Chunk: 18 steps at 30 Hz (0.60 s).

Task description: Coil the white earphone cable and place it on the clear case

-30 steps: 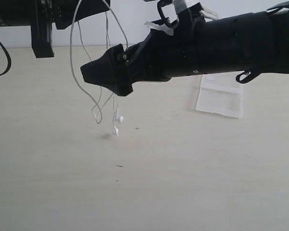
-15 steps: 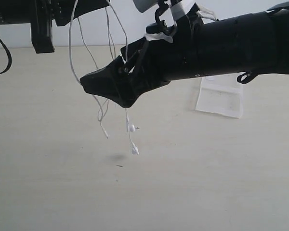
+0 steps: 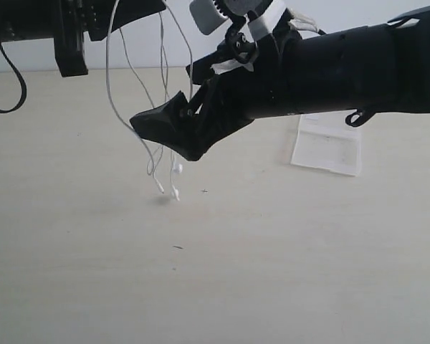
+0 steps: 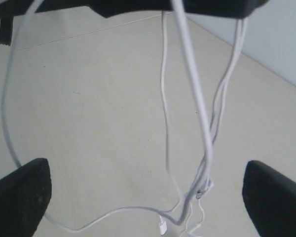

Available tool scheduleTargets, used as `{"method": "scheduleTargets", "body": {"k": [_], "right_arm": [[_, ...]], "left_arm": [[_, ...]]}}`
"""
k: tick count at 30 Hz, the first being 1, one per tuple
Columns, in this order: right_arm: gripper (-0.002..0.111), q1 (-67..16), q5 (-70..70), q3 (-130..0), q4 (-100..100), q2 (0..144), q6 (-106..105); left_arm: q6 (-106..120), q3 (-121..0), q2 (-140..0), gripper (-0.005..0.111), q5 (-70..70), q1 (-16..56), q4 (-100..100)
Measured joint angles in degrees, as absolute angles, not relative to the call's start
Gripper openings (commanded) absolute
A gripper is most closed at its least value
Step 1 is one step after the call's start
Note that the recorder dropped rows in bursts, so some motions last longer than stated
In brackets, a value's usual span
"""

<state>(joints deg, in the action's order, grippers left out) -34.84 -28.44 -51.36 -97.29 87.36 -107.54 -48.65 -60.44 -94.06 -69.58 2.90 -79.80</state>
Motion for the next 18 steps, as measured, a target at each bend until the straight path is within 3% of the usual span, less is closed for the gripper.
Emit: {"method": "scheduleTargets", "body": {"k": [18], "right_arm": [[0.104,-34.8,-27.5,-51.4,-98.0,83.8,-107.6]], "left_arm": [[-48.5,-60.4,-94.1,0.000,-69.1,2.9,-77.7]]}}
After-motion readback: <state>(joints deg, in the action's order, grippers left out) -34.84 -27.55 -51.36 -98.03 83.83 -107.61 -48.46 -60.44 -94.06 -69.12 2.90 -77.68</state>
